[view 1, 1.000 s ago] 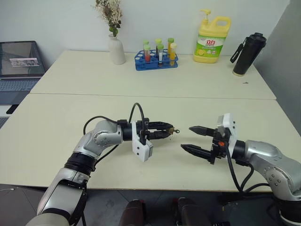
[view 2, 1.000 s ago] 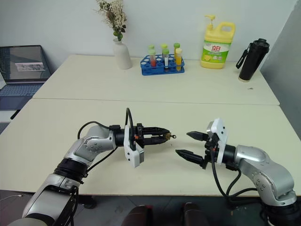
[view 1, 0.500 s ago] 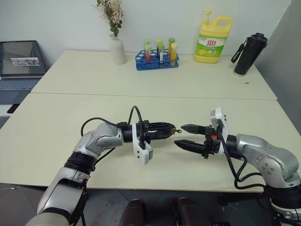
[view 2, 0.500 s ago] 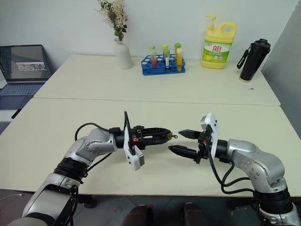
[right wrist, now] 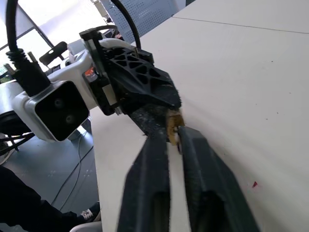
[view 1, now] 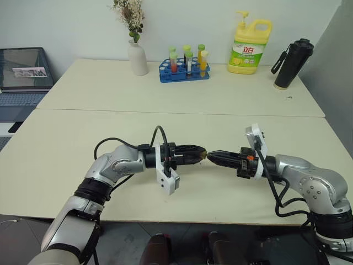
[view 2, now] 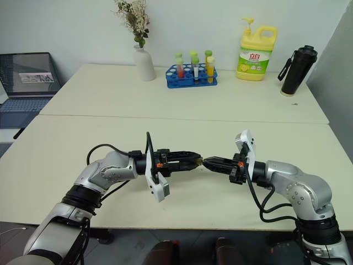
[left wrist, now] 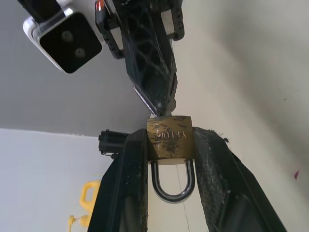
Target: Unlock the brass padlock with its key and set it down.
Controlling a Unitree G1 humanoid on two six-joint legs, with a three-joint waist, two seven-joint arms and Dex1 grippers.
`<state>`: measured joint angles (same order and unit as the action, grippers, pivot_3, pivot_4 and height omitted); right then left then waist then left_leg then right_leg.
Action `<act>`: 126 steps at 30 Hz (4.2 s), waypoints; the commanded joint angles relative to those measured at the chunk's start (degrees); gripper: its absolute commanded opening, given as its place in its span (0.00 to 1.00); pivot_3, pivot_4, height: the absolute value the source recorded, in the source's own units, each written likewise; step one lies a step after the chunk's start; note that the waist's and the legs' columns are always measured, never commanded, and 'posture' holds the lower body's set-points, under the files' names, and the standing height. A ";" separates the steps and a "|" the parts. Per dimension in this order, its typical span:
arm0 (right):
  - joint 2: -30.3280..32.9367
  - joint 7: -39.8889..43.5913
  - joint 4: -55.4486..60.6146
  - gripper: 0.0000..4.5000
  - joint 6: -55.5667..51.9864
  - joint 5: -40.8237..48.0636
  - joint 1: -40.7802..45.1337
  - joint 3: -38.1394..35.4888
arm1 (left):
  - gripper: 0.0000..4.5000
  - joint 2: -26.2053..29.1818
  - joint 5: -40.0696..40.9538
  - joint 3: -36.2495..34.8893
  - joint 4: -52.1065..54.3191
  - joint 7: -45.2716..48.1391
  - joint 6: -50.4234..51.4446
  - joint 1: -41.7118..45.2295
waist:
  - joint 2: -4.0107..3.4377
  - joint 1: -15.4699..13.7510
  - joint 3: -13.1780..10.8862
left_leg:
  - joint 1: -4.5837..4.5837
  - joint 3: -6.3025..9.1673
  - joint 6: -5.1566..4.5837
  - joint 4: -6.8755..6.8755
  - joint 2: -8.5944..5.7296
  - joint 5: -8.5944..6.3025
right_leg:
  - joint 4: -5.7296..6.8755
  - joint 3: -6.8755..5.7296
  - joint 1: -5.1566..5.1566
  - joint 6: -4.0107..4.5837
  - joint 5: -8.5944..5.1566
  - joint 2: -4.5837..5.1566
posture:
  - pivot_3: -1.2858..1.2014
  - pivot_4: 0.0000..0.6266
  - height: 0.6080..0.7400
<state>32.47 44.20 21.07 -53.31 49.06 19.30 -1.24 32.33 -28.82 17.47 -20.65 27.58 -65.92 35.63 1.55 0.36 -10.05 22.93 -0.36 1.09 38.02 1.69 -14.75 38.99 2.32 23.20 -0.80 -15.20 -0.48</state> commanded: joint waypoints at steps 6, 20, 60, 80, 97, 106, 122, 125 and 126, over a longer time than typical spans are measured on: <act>1.79 4.08 -0.01 0.00 -1.10 1.88 3.17 0.14 | 0.21 0.35 -0.35 0.11 1.71 -2.54 0.31 0.81 | 0.00 0.00 0.00 | 0.00 0.01 0.00 0.00 0.00 0.00 | 0.00 -0.02 0.00 0.00 0.00 0.00 | 0.52 0.24 1.00; -0.15 -4.61 -12.71 0.00 -26.91 15.42 15.03 -5.75 | 0.21 1.41 -6.09 -0.25 2.86 -7.57 -1.17 -0.07 | 0.00 0.02 0.00 | 0.01 0.01 0.00 -0.02 0.03 0.00 | 0.02 -0.01 0.00 0.03 0.01 0.12 | 0.52 0.24 1.00; 0.39 4.68 -2.12 0.62 3.06 -6.21 6.10 5.11 | 0.21 2.20 -3.30 1.73 4.77 -9.04 3.19 -1.40 | -0.01 0.59 0.00 | 0.04 0.00 -0.01 -0.05 -0.01 -0.01 | 0.01 -0.05 0.05 0.00 0.01 0.06 | 0.52 0.24 1.00; -2.46 5.18 -2.52 0.04 1.34 -4.98 7.25 5.57 | 0.21 2.45 -3.19 1.25 6.06 -8.41 4.22 -2.65 | -0.01 0.63 0.00 | 0.04 0.03 -0.01 -0.05 0.00 -0.01 | 0.02 -0.06 0.05 0.01 0.01 0.07 | 0.52 0.24 1.00; -1.88 7.33 -4.36 0.04 2.19 -5.80 8.78 6.02 | 0.57 5.86 11.35 1.64 10.78 -2.16 8.65 -7.00 | -0.02 1.05 0.00 | 0.03 0.04 -0.01 -0.05 0.04 -0.01 | 0.03 -0.07 0.05 0.01 0.01 0.09 | 0.52 0.24 1.00; -1.09 9.43 -8.40 0.04 5.52 -9.36 10.57 6.79 | 0.85 10.00 33.82 0.76 29.31 9.12 28.55 -17.06 | -0.02 1.25 -0.01 | 0.02 0.06 -0.01 -0.04 0.02 0.00 | 0.03 -0.10 0.04 0.00 0.01 0.25 | 0.52 0.24 1.00; -1.38 13.55 -8.74 0.04 10.08 -12.26 12.37 8.16 | 0.00 0.95 49.52 -6.13 22.07 18.05 65.29 -10.60 | -0.01 1.28 -0.01 | 0.01 0.08 -0.01 -0.04 0.01 -0.01 | 0.01 -0.08 0.04 -0.24 -0.14 -0.07 | 0.52 0.24 1.00; -1.52 13.29 -8.47 0.04 9.98 -12.21 12.26 7.97 | 0.00 -0.28 49.76 -6.23 22.65 20.77 66.96 -11.08 | -0.01 1.28 -0.02 | 0.04 0.08 0.00 -0.04 0.01 -0.01 | -0.01 -0.06 0.05 0.00 0.00 -0.06 | 0.52 0.24 1.00; -1.55 13.14 -8.36 0.04 9.93 -12.16 12.13 7.83 | 0.00 -0.30 50.09 -5.99 23.59 21.93 67.81 -11.66 | -0.01 1.28 -0.02 | 0.04 0.08 0.00 -0.04 0.01 -0.01 | -0.01 -0.06 0.05 0.00 0.00 -0.05 | 0.52 0.24 1.00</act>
<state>31.01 57.34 10.91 -44.25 36.30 30.40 8.05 32.05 20.18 11.46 0.29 47.71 1.01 24.26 1.55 1.63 -10.07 22.98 -0.28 1.08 37.98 1.70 -14.75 38.98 2.27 23.25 -0.81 -15.21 -0.53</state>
